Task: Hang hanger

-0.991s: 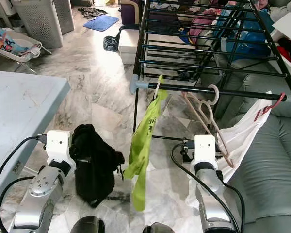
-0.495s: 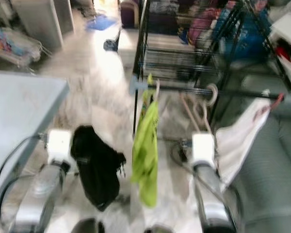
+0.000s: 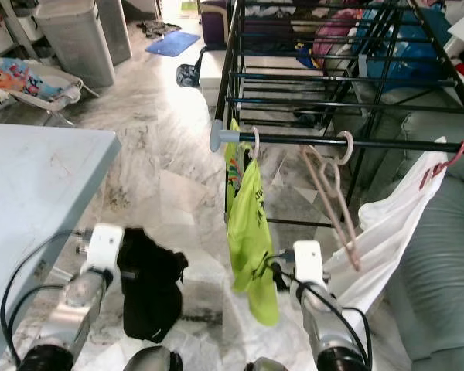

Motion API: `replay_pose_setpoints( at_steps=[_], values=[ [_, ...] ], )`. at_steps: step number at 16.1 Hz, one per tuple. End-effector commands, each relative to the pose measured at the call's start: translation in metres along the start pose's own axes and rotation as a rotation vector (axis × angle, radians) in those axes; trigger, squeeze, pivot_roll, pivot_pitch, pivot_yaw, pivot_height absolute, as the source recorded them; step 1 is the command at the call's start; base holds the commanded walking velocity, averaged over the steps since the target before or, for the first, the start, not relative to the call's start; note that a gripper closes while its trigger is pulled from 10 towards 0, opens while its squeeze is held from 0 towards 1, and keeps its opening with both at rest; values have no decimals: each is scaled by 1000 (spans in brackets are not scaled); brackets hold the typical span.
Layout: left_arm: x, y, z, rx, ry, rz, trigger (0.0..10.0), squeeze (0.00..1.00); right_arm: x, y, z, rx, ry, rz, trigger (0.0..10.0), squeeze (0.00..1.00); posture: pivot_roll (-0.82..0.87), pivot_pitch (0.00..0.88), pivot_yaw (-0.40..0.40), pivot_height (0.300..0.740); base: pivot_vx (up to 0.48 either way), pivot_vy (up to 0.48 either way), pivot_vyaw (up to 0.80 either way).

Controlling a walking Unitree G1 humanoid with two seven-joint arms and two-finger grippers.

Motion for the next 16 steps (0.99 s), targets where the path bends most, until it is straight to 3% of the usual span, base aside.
replay_pose_setpoints(
  at_steps=[1,4,7,8,11,16],
  values=[
    [7,7,-2,14,-30,15,10000,0,7,4,-1,24,-34,20,10000,0,-9,0,50,740,0,0,0],
    [22,0,1,-1,-116,43,10000,0,33,-1,11,32,-218,11,10000,0,-14,0,44,740,0,0,0],
    [31,4,21,24,-219,54,10000,0,47,-13,39,8,-358,3,10000,0,-9,0,31,740,0,0,0],
    [35,4,40,26,-260,63,10000,0,51,-20,59,-8,-428,18,10000,0,-2,0,24,740,0,0,0],
    [36,0,53,6,-278,64,10000,0,47,-21,72,-11,-451,3,10000,0,0,0,25,740,0,0,0],
    [32,0,51,-6,-249,70,10000,0,38,-13,74,4,-411,9,10000,0,-10,0,26,740,0,0,0]
  ],
)
Point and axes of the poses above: a point about 5 cm out from each wrist's last joint towards the gripper, its own z axis pointing back from the gripper into the wrist, its own x axis along the axis of the wrist's last joint, y = z × x, the point moved 5 cm from there along -z, pointing out of the wrist towards the gripper, and after that the axes turned 6 degrees about -z, right-handed, at the moved point
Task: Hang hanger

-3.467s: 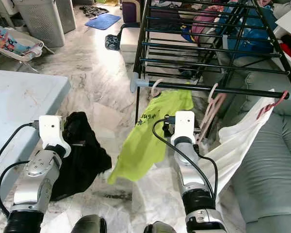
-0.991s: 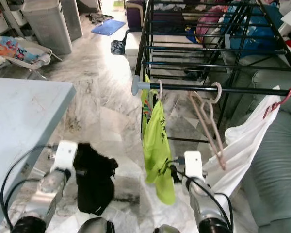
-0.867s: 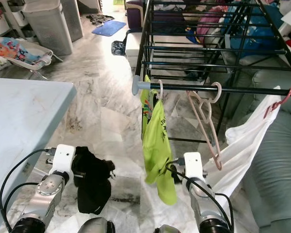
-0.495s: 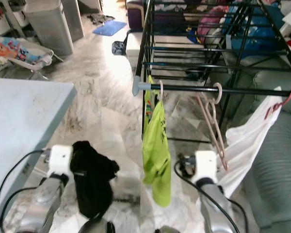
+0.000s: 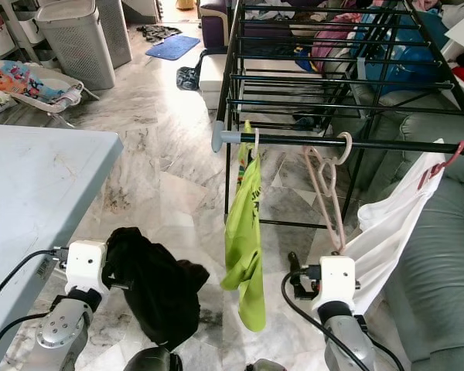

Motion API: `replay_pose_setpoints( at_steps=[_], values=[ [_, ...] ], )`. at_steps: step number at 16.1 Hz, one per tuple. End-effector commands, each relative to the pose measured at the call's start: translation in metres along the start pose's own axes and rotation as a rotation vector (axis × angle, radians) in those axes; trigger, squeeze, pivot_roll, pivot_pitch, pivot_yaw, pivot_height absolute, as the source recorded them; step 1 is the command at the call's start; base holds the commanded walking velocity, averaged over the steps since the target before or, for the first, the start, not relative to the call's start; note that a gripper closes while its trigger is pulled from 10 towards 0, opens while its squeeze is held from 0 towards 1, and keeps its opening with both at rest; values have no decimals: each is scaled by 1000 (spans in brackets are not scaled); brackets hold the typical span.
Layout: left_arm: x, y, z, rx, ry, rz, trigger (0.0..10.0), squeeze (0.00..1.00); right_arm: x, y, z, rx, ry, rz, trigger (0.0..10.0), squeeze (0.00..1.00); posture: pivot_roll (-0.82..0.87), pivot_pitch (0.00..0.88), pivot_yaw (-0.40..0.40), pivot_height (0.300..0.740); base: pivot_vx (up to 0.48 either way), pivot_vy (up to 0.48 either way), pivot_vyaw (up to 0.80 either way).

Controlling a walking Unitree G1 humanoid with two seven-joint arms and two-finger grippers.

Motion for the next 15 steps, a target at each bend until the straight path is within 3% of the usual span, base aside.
replay_pose_setpoints(
  at_steps=[1,15],
  values=[
    [2,4,-3,-5,-3,-6,10000,0,8,-2,0,-8,-22,11,10000,0,-12,0,28,740,0,0,0],
    [6,-5,-5,-39,0,-5,10000,0,12,-4,-5,-20,-22,21,10000,0,-16,0,19,740,0,0,0]
  ],
)
Point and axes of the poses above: a point about 5 cm out from each wrist's last joint towards the gripper, its own z axis pointing back from the gripper into the wrist, its own x axis along the axis of the wrist's last joint, y = z × x, the point moved 5 cm from there along -z, pointing out of the wrist towards the gripper, and after that the axes turned 6 degrees about -z, right-handed, at the moved point
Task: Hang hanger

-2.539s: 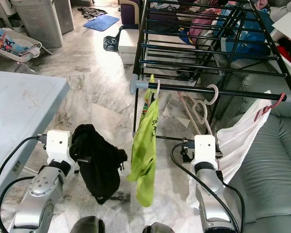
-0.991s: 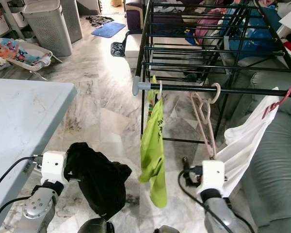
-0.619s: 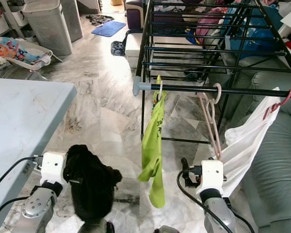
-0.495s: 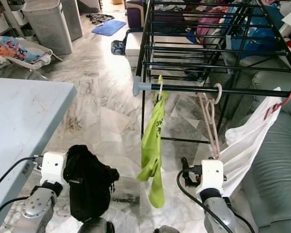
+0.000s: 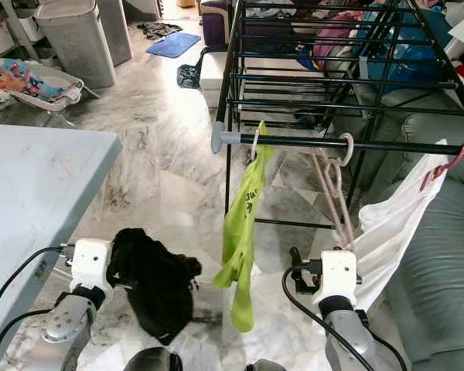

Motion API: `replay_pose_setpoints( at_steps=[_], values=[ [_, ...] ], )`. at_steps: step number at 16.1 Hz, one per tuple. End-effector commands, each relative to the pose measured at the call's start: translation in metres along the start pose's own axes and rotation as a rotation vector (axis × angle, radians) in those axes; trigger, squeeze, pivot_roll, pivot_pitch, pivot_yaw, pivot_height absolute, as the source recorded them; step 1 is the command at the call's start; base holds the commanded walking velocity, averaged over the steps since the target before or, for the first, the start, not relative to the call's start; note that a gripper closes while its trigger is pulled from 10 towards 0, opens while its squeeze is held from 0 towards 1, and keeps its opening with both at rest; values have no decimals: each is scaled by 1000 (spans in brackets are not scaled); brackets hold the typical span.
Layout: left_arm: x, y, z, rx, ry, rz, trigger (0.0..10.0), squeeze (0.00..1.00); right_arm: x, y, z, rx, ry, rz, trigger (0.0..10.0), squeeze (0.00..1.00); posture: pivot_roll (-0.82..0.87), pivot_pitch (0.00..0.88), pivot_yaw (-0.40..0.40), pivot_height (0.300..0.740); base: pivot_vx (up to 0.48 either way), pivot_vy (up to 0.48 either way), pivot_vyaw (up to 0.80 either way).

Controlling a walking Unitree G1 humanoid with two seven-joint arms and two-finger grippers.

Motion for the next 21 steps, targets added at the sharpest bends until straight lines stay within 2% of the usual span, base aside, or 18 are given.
replay_pose_setpoints(
  at_steps=[1,15,21],
  values=[
    [8,1,0,-3,-22,-8,10000,0,3,-2,-2,-5,-1,7,10000,0,-15,0,19,740,-244,0,0],
    [8,1,0,-19,-16,-15,10000,0,1,-2,-4,-8,7,19,10000,0,-17,0,19,740,-272,0,0],
    [16,3,-7,-3,-37,-27,10000,0,7,-3,-11,-9,1,23,10000,0,-6,0,9,740,-190,0,0]
  ],
)
Point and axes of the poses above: a point about 5 cm out from each wrist's last joint towards the gripper, its own z axis pointing back from the gripper into the wrist, its own x axis along the axis of the wrist's last joint, y = z × x, the point moved 5 cm from there along -z, pointing out of the wrist towards the gripper, and after that the axes turned 6 degrees about -z, right-handed, at the moved point
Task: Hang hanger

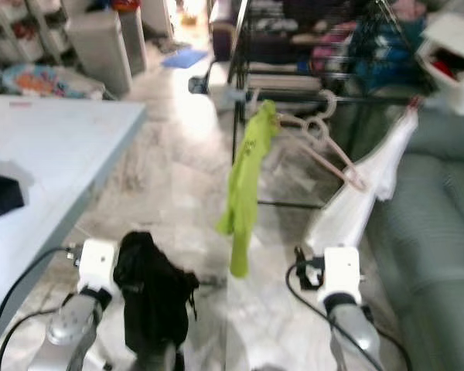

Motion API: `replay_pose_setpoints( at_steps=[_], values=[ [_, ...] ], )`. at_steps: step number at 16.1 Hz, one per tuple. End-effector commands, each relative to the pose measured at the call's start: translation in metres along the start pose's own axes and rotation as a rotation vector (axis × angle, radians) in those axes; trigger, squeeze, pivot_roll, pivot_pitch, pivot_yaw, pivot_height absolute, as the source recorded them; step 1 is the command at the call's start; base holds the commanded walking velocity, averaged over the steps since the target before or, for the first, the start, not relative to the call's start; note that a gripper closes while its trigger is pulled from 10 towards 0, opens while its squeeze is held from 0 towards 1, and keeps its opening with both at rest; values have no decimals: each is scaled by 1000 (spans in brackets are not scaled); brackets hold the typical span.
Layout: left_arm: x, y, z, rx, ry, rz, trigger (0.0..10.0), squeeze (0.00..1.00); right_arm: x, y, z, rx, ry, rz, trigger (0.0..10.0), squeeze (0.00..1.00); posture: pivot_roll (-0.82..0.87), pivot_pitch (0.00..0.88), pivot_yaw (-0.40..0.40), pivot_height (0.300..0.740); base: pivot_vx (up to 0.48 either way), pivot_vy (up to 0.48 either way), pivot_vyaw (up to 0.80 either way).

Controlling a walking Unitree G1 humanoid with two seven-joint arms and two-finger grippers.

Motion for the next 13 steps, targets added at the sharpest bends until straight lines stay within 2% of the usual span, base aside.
replay_pose_setpoints(
  at_steps=[1,8,10,13],
  values=[
    [11,11,-4,31,-34,-28,10000,0,4,4,-4,7,-9,-4,10000,0,-1,0,8,740,0,0,0],
    [8,14,-2,41,-33,-17,10000,0,8,11,-9,31,-36,-9,10000,0,12,0,-5,740,0,0,0],
    [9,15,-5,35,-42,-21,10000,0,16,10,-14,30,-65,-11,10000,0,17,0,-15,740,0,0,0],
    [5,19,-10,45,-33,-25,10000,0,15,8,-15,32,-74,-3,10000,0,15,0,-16,740,0,0,0]
  ],
)
Point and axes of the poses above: a point about 5 cm out from each wrist's last joint towards the gripper, its own z axis pointing back from the gripper into the wrist, its own x axis along the axis of the wrist's last joint, y = z × x, the point moved 5 cm from there along -z, pointing out of the wrist towards the gripper, and after that the axes turned 6 degrees about -z, right-handed, at the moved point
